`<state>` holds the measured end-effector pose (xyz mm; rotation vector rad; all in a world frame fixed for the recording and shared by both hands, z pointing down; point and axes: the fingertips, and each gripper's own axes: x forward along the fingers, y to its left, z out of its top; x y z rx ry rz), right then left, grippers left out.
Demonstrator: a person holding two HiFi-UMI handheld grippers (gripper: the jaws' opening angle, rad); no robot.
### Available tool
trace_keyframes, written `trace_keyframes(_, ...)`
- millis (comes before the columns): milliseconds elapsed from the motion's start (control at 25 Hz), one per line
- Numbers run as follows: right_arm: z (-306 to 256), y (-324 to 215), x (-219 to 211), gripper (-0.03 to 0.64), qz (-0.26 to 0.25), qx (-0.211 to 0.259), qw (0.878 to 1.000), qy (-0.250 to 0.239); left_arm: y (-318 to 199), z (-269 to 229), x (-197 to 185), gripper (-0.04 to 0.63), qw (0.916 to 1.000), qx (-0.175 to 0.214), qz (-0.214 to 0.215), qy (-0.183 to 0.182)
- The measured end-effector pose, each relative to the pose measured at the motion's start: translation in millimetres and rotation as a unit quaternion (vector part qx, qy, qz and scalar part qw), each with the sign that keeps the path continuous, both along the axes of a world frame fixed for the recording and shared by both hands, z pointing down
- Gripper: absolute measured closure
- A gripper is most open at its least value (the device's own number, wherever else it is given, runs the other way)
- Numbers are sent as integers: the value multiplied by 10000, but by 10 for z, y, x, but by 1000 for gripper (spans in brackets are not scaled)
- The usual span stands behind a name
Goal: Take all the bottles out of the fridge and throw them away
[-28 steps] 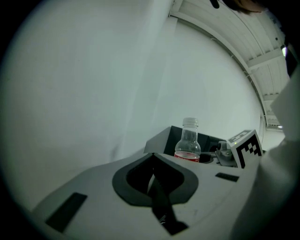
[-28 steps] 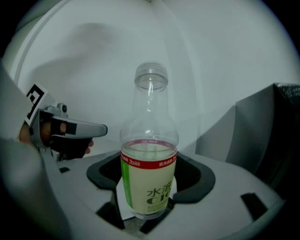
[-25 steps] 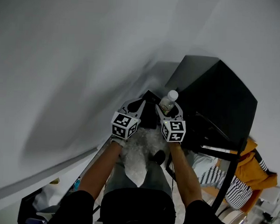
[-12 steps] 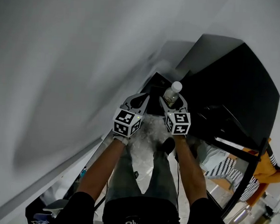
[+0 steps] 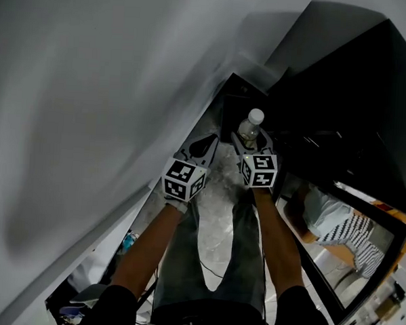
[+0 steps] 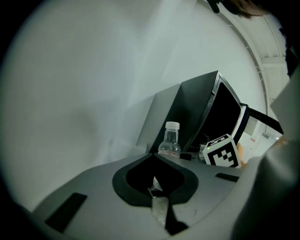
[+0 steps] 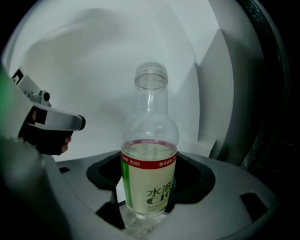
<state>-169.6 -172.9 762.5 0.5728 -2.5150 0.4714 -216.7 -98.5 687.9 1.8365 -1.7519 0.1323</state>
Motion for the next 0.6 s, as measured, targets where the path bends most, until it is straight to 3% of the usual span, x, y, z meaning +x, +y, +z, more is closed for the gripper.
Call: trace_keyframes(600,992,-54,18,296,152,-223,9994,200,17,711,78,592,9997,-101,216,86)
